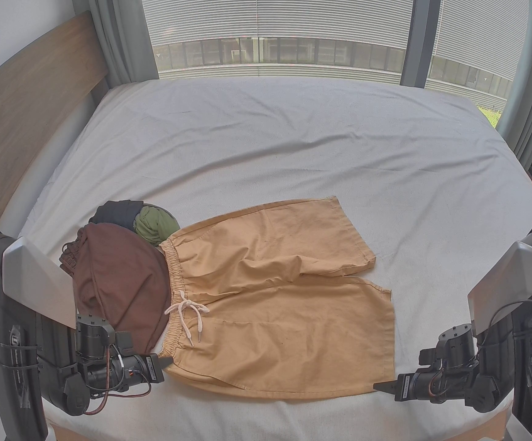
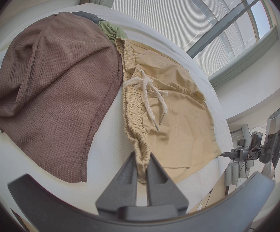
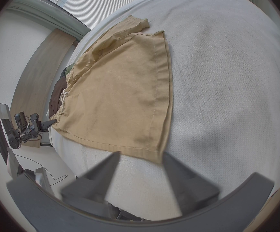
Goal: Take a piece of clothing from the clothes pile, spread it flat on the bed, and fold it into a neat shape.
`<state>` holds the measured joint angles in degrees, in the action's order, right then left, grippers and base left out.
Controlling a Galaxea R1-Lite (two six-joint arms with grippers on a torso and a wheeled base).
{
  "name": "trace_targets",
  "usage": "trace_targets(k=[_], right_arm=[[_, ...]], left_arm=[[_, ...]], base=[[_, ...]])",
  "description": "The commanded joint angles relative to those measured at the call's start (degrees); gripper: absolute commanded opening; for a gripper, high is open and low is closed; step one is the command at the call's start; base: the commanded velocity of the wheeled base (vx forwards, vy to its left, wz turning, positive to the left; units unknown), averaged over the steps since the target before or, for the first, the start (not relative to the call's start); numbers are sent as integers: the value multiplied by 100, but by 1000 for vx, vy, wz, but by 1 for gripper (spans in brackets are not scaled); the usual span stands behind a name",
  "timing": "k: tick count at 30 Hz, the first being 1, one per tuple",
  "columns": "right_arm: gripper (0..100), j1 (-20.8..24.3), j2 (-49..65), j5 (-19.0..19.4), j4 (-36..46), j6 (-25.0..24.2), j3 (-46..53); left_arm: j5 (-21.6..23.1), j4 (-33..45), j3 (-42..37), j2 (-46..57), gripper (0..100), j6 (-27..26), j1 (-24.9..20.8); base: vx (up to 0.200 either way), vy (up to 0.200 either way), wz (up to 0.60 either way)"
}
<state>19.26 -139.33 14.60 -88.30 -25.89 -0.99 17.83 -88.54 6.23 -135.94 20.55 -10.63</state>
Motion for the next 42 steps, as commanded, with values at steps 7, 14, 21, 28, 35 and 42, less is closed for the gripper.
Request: trace_targets(k=[7, 14, 21, 28, 35, 42], right_arm=[[100, -177, -42, 280, -3, 5, 46], [100, -133, -77, 262, -3, -3, -51], [100, -133, -270, 201, -12, -21, -279], [0, -160, -297, 201, -12, -21, -306], [0, -177, -244, 174, -12, -21, -279], [0, -212, 143, 95, 14, 40, 99]], left_arm=[[9, -5, 1, -64, 0, 1, -9], [9, -5, 10, -56, 0, 1, -9], [9, -5, 10, -64, 0, -7, -9], [9, -5, 10, -64, 0, -7, -9], [18, -5, 1, -56, 0, -7, -9], [80, -5, -333, 129, 0, 1, -97]], base=[[0, 0, 0], [0, 0, 0], [0, 0, 0], [0, 0, 0], [0, 0, 0], [0, 0, 0]])
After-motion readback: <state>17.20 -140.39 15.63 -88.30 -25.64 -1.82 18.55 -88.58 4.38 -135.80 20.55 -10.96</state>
